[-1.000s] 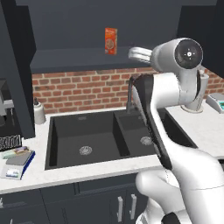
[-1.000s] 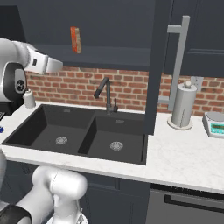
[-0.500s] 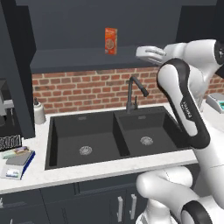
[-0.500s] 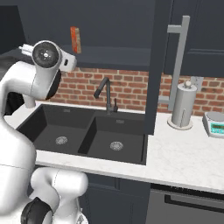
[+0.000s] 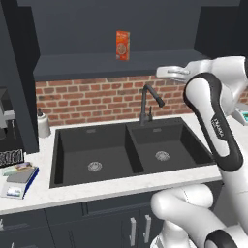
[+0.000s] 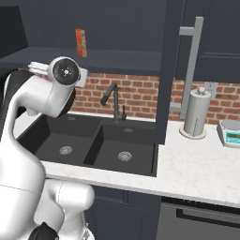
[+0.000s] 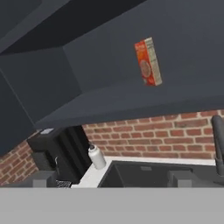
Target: Pick the bar and place it on the digital scale for weighing, and close the cabinet.
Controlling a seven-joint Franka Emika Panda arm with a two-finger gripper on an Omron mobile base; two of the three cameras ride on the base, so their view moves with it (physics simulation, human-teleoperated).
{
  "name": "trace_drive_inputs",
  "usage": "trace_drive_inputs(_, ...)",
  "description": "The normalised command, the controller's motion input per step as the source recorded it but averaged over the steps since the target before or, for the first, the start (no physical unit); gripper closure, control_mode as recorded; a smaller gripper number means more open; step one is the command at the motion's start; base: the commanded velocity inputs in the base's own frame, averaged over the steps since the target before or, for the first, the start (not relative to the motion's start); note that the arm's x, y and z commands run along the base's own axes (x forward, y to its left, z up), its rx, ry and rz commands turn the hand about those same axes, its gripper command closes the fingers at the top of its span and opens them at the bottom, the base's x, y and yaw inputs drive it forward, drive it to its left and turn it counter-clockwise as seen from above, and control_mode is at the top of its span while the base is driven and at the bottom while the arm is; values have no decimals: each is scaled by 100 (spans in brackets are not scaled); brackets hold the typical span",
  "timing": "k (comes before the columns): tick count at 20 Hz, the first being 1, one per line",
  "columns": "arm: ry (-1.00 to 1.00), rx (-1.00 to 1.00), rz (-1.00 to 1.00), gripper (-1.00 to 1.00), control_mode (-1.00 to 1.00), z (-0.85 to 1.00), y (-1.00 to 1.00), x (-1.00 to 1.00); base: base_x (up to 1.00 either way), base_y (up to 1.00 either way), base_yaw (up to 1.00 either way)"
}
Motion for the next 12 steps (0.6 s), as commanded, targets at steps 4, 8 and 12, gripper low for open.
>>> trace_drive_inputs(4,0,0,-3,-100,-100,-33,0,-33,0,0,0)
trace_drive_inputs(8,-5,0,-14,-100,-100,-41,0,-56,0,0,0)
trace_drive_inputs(12,-12,2,-15,-100,-100,-51,-1,-57,0,0,0)
